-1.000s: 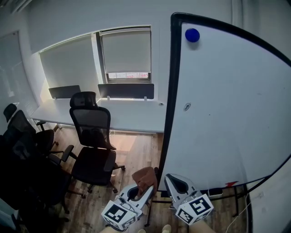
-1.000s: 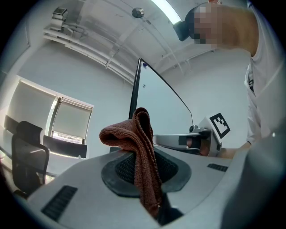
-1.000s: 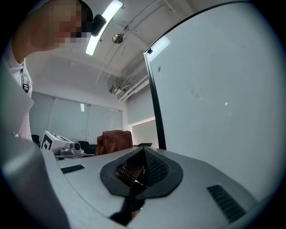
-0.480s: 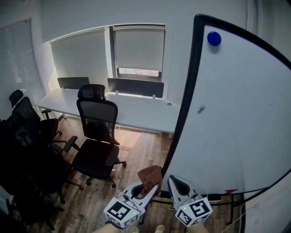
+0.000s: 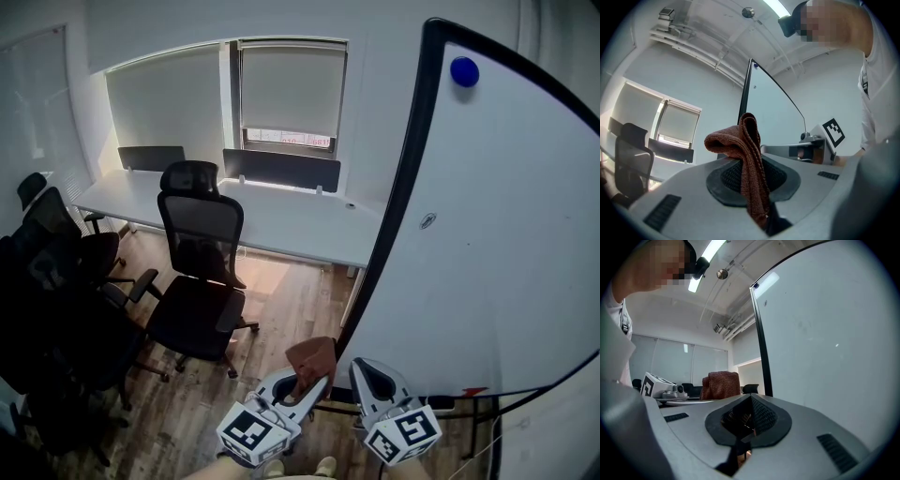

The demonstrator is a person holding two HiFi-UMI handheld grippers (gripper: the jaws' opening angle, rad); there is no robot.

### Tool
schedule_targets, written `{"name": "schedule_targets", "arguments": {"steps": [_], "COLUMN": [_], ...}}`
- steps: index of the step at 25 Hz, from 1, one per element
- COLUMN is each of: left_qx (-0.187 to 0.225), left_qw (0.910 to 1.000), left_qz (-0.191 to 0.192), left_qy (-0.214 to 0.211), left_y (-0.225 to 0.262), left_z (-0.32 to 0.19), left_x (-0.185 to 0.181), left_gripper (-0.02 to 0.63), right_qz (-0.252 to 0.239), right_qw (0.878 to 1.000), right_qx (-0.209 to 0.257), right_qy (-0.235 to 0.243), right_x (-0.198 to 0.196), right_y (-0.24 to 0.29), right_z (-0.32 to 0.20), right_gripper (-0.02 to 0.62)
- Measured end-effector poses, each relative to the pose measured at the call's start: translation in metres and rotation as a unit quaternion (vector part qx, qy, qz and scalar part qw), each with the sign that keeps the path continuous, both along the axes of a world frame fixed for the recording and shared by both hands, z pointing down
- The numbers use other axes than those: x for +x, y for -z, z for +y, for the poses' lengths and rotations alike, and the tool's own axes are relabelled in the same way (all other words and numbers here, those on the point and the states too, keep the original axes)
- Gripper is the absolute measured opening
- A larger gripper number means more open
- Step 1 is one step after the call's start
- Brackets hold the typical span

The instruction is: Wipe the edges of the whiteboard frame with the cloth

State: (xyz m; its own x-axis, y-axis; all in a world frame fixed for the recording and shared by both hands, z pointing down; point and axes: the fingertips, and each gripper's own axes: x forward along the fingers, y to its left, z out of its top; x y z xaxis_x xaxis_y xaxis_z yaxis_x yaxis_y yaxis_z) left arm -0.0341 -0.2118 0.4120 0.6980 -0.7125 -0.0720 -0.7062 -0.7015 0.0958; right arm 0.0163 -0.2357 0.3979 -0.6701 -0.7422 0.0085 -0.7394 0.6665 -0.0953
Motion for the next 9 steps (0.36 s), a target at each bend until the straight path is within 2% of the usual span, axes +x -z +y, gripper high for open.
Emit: {"name": "schedule_targets", "arguments": {"steps": [9], "left_qx": [0.003], "left_qw": [1.0], "left_qz": [-0.001], "left_qy": [0.002], "left_y": [-0.009], "left_z": [-0.004], "left_x": [-0.009], "left_gripper": [0.066], "right_qz": [-0.001], "right_qw": [1.0], "right_qx": [-0.004], "right_qy": [-0.004], "right_x": [-0.01], "right_y": [-0.007], "right_z": [-0.002], "right_gripper": [0.003]}}
